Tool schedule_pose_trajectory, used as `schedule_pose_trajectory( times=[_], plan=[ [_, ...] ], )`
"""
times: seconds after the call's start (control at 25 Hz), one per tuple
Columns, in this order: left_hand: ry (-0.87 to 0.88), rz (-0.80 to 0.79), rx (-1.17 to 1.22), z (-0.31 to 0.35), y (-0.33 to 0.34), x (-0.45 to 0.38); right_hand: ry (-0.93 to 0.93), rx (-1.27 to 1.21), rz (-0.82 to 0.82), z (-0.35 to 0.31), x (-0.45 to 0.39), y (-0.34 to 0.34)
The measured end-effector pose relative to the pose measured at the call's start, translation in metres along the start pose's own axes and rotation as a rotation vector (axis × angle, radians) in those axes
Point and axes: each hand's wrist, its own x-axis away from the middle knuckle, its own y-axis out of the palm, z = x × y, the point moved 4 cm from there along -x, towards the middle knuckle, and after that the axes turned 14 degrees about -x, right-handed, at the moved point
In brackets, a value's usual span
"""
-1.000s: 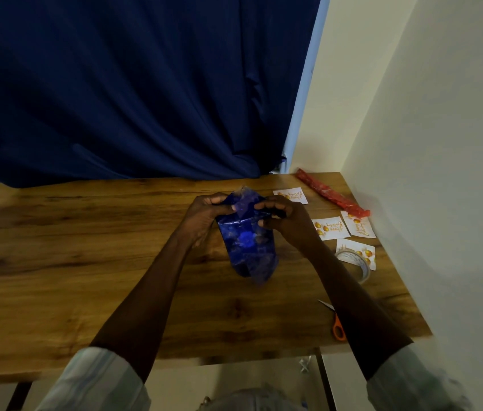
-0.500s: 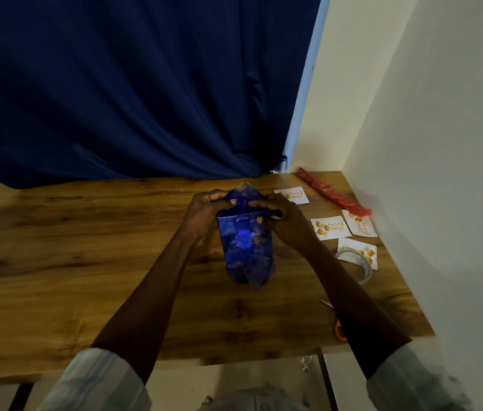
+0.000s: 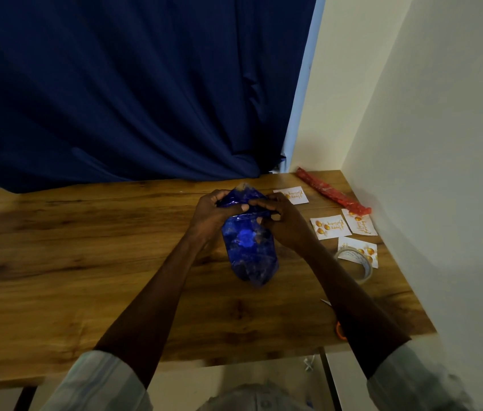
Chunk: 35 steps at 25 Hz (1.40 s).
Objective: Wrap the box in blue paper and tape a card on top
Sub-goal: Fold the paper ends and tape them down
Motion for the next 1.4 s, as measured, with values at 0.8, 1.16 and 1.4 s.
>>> schedule_pose_trajectory(
  times=[0.8, 1.16, 1.4],
  plan=[
    [0.004, -0.151, -0.149, 0.005, -0.011, -0.015, -0.007, -0.166, -0.120, 0.001, 0.000, -0.013],
    [0.111, -0.235, -0.273, 0.011, -0.024, -0.014, -0.056, -0.209, -0.070, -0.002, -0.001, -0.014],
    [0.191, -0.169, -0.303, 0.009, -0.027, -0.003, -0.059, -0.272, -0.033, -0.001, -0.003, -0.012]
  ],
)
